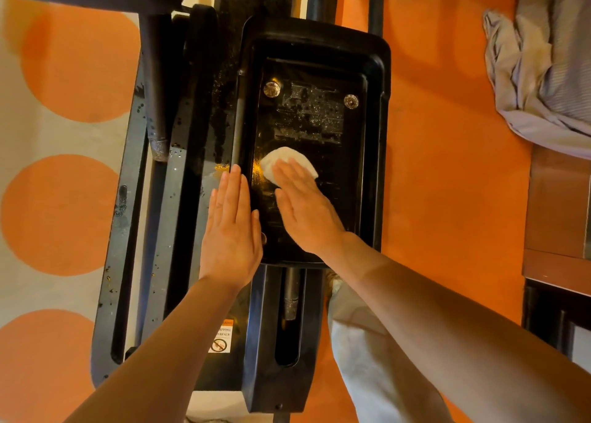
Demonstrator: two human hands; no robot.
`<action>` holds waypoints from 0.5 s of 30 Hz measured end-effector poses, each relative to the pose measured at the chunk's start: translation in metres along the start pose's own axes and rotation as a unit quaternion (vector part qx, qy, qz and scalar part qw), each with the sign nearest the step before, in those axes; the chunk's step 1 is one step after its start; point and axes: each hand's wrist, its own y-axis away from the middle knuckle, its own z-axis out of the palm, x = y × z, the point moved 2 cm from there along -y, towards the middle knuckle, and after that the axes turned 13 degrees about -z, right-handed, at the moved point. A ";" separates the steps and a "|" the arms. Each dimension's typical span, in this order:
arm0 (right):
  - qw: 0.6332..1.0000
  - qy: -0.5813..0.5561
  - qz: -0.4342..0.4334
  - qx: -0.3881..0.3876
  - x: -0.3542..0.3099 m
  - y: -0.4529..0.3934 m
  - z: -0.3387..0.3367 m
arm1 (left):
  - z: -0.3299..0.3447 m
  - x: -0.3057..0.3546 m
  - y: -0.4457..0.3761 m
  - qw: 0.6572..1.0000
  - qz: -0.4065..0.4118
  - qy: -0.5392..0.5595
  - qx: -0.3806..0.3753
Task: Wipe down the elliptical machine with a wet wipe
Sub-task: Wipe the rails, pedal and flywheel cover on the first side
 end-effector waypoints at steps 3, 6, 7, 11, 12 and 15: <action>0.998 0.028 -0.039 -0.037 -0.003 -0.006 0.004 | 0.000 0.000 0.000 1.000 -0.003 0.002 -0.002; 0.997 0.069 -0.022 -0.018 0.002 0.008 0.000 | 0.000 0.000 0.000 1.000 -0.003 -0.001 -0.009; 0.997 0.077 0.000 -0.001 0.005 0.016 -0.002 | -0.001 0.000 0.000 1.000 -0.003 -0.003 -0.009; 0.987 0.117 0.104 0.043 0.015 0.047 -0.007 | -0.002 0.000 0.000 1.000 -0.002 -0.010 -0.012; 0.983 0.123 0.129 0.053 0.017 0.052 -0.007 | -0.002 -0.001 -0.001 1.000 -0.004 -0.010 -0.013; 0.972 0.092 0.204 0.076 0.014 0.052 -0.006 | -0.002 -0.002 -0.001 1.000 -0.004 -0.010 -0.014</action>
